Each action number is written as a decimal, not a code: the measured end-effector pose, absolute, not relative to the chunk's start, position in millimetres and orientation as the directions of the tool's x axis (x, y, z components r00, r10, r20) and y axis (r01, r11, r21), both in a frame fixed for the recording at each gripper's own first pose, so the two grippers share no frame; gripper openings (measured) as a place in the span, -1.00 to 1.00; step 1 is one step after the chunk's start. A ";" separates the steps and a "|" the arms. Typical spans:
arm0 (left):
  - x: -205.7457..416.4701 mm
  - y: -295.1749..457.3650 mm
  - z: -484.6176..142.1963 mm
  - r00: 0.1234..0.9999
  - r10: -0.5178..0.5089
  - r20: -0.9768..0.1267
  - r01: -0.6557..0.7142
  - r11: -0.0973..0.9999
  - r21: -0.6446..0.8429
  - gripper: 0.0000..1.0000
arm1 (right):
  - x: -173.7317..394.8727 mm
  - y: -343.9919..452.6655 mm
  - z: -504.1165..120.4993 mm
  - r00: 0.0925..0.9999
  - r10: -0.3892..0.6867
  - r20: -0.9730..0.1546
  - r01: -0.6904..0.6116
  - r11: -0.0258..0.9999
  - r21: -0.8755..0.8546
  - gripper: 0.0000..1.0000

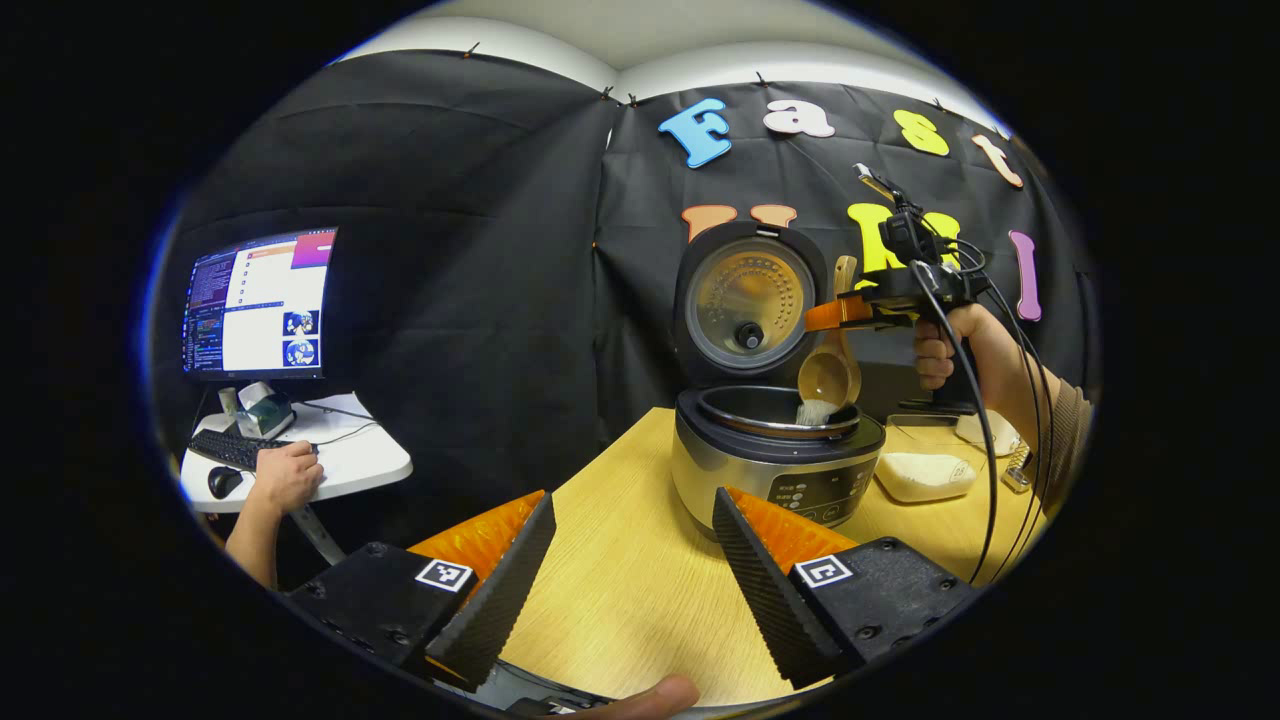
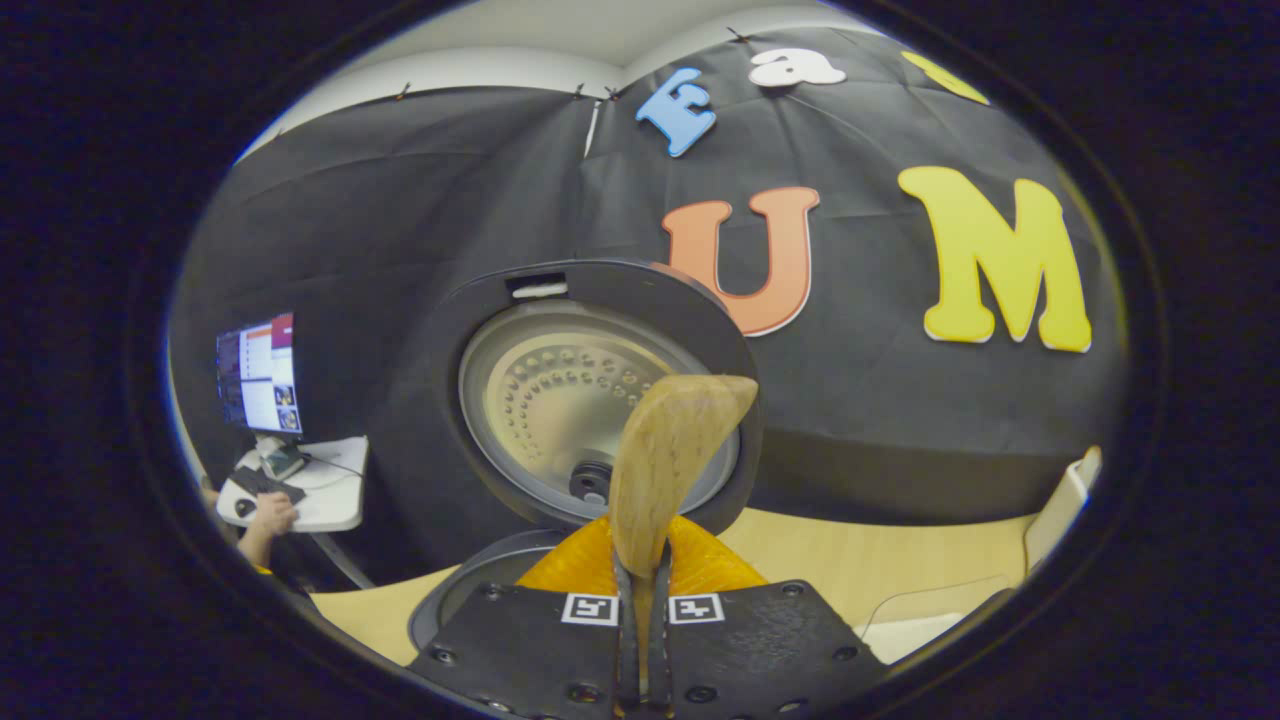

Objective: Close the left gripper, press the button to open the rice cooker; take a wooden spoon from the chopstick holder with the right hand, scoop a spoonful of rice and pour it into the rice cooker, then put the wooden spoon back into the chopstick holder.

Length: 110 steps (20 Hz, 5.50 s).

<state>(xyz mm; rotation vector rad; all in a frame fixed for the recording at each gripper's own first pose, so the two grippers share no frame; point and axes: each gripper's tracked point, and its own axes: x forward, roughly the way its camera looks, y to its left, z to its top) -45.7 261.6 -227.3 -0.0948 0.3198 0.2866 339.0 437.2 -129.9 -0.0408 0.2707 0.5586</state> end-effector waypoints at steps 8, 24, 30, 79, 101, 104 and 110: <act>-41.8 250.9 -229.8 0.910 0.253 -0.329 -0.277 0.960 -0.027 1.00 | 319.6 460.8 -117.3 0.795 0.570 -0.210 -0.600 0.789 -0.131 -0.92; -34.1 216.6 -219.5 0.918 0.219 -0.330 -0.242 0.970 -0.029 1.00 | 304.5 412.3 -81.1 0.828 0.545 -0.133 -0.559 0.819 -0.127 -0.92; -17.4 174.8 -206.3 0.933 0.185 -0.310 -0.204 0.979 -0.027 1.00 | 308.8 318.2 -67.1 0.880 0.464 -0.099 -0.473 0.877 -0.088 -0.92; 35.8 28.1 -221.3 0.938 0.030 -0.345 -0.048 0.998 -0.045 1.00 | 282.6 -124.6 -200.6 0.973 -0.027 -0.229 0.089 0.959 0.267 -0.33; 84.1 122.2 -141.4 0.946 0.205 -0.249 -0.213 0.977 -0.005 1.00 | 237.7 -113.9 -175.6 0.968 -0.042 -0.248 0.067 0.993 0.093 0.92; 109.9 136.7 -126.1 0.945 0.203 -0.258 -0.217 0.976 -0.026 1.00 | 224.4 -98.6 -182.7 0.961 0.004 -0.276 0.031 0.992 0.122 0.86; 172.3 169.3 -75.2 0.945 0.220 -0.243 -0.237 0.971 -0.043 1.00 | 201.2 -92.9 -178.2 0.964 0.026 -0.263 -0.005 0.997 0.082 0.92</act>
